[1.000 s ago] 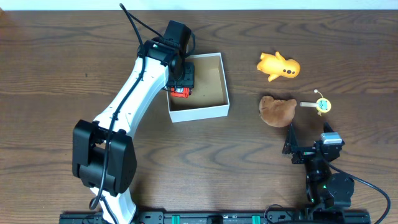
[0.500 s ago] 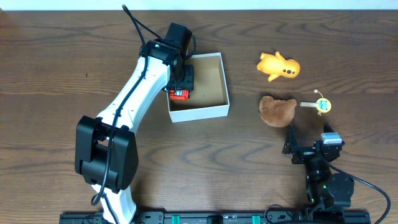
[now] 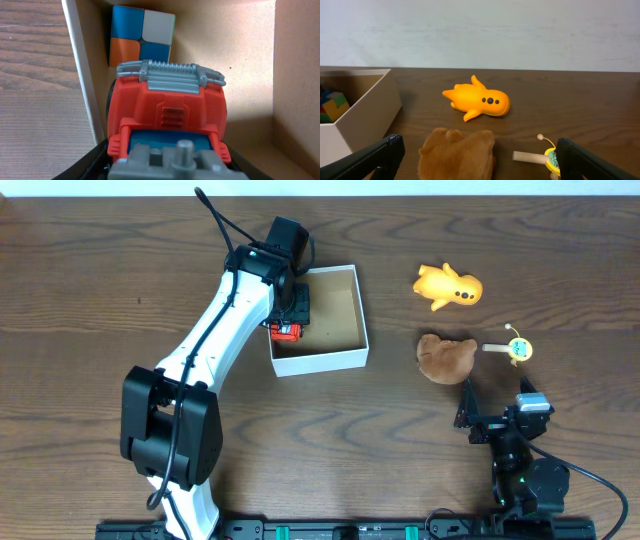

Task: Pack container
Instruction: 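Lower the truck into the box beside the cube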

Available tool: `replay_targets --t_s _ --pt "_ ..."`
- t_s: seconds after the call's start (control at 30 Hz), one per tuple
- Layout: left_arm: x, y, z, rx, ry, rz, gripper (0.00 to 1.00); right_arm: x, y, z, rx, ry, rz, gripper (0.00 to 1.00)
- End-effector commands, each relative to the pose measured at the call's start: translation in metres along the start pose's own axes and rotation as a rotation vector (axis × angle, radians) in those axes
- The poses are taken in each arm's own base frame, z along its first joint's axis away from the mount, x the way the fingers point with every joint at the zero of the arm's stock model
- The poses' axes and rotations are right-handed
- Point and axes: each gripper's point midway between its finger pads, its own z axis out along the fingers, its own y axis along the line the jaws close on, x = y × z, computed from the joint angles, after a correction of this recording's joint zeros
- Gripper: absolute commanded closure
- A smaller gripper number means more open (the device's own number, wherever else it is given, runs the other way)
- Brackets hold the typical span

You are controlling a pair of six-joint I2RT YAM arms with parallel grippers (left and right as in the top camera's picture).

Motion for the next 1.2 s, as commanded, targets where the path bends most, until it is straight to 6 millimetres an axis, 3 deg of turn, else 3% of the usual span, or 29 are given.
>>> replay_targets --t_s 0.0,0.27,0.7,0.73,0.77,1.17 --pt "0.005 0.007 0.012 -0.044 0.026 -0.007 0.53 0.000 -0.003 0.000 0.011 -0.001 -0.011 0.01" --pt "0.010 0.007 0.026 -0.057 0.062 -0.042 0.53 0.000 -0.003 0.000 0.011 -0.001 -0.011 0.01" --pt "0.018 -0.001 0.025 -0.058 0.078 -0.017 0.52 0.000 -0.003 0.000 0.011 -0.001 -0.011 0.01" --pt "0.019 -0.002 0.025 -0.059 0.081 -0.014 0.51 0.000 -0.003 0.000 0.011 -0.001 -0.011 0.01" --pt "0.020 -0.002 0.025 -0.059 0.083 -0.012 0.44 0.000 -0.003 0.000 0.011 -0.001 -0.011 0.01" --pt "0.026 -0.001 0.024 -0.069 0.106 -0.007 0.34 0.000 -0.003 0.000 0.011 -0.001 -0.011 0.01"
